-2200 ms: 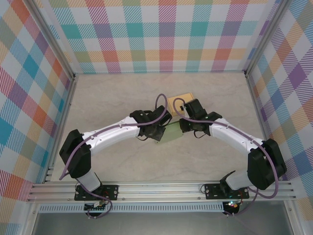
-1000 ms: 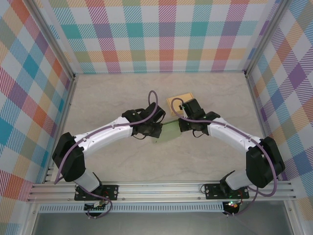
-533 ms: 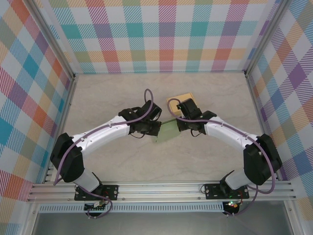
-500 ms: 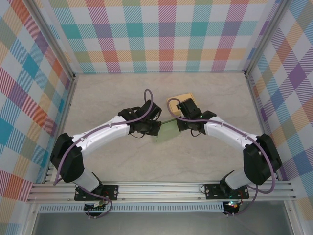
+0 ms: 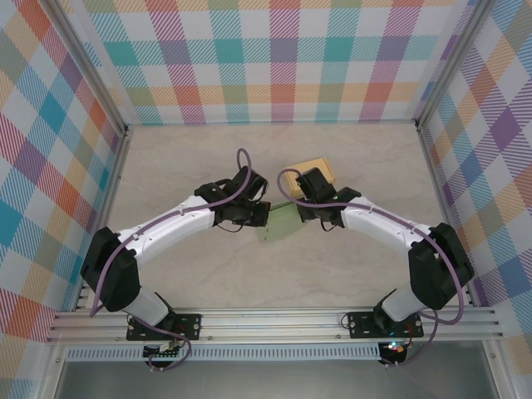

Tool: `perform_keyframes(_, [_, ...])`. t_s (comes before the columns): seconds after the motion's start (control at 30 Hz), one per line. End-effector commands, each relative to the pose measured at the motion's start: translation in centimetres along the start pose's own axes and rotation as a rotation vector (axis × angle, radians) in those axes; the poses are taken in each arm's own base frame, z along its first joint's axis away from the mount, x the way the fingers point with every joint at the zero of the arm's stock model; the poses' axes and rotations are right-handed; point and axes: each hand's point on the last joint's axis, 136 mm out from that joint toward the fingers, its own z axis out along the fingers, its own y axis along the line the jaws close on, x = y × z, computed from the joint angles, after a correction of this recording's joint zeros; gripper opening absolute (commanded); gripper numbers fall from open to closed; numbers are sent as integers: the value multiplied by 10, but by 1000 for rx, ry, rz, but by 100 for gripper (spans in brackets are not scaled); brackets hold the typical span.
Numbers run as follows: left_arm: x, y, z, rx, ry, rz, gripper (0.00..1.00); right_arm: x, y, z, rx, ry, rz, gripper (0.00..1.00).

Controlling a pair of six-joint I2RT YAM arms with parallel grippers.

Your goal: Fold the paper box

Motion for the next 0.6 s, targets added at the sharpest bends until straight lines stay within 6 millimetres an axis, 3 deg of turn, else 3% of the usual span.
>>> perform_keyframes(0.0, [-20, -19, -14, 124, -87, -35, 0, 52, 10, 15, -14, 192, -92, 8])
perform_keyframes(0.57, [-27, -14, -14, 231, -105, -151, 0, 53, 13, 20, 16, 207, -123, 8])
